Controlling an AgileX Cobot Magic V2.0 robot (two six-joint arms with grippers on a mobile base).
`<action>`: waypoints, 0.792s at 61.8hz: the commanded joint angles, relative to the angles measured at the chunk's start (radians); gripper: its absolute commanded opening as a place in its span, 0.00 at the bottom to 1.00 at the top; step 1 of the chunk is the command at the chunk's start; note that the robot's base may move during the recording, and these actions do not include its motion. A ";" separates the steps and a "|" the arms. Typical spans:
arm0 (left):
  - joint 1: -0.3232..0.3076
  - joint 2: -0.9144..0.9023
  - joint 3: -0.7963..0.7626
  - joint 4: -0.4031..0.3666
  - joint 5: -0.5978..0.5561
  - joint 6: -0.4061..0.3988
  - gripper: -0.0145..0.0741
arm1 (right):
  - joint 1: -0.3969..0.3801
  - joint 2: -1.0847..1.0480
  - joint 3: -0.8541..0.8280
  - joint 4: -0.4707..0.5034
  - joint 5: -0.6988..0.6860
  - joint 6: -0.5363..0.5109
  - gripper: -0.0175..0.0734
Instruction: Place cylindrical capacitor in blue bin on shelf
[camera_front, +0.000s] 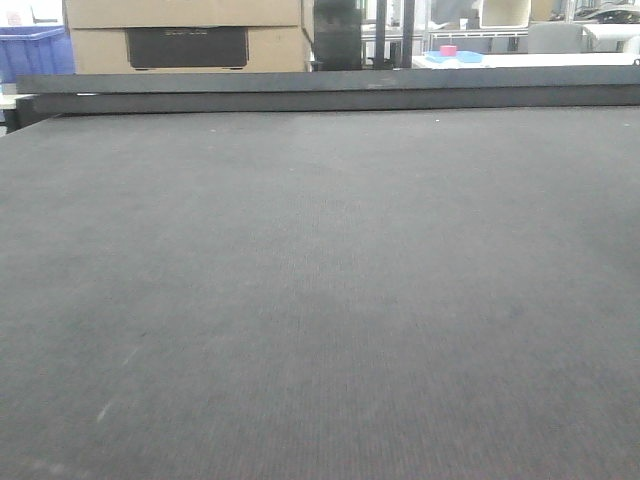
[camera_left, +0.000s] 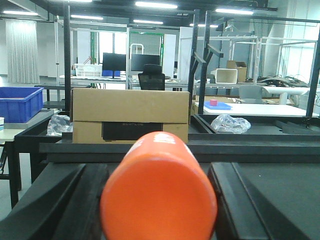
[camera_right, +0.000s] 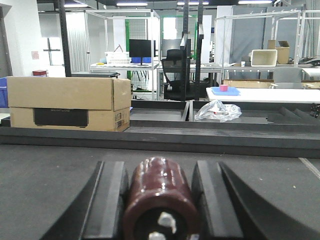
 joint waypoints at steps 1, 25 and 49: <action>-0.002 -0.006 0.002 0.000 -0.022 -0.005 0.04 | 0.000 -0.006 0.000 -0.008 -0.029 -0.004 0.01; -0.002 -0.006 0.002 0.000 -0.022 -0.005 0.04 | 0.000 -0.006 0.000 -0.008 -0.029 -0.004 0.01; -0.002 -0.064 0.002 0.000 -0.022 -0.005 0.04 | 0.000 -0.006 0.000 -0.008 -0.029 -0.004 0.01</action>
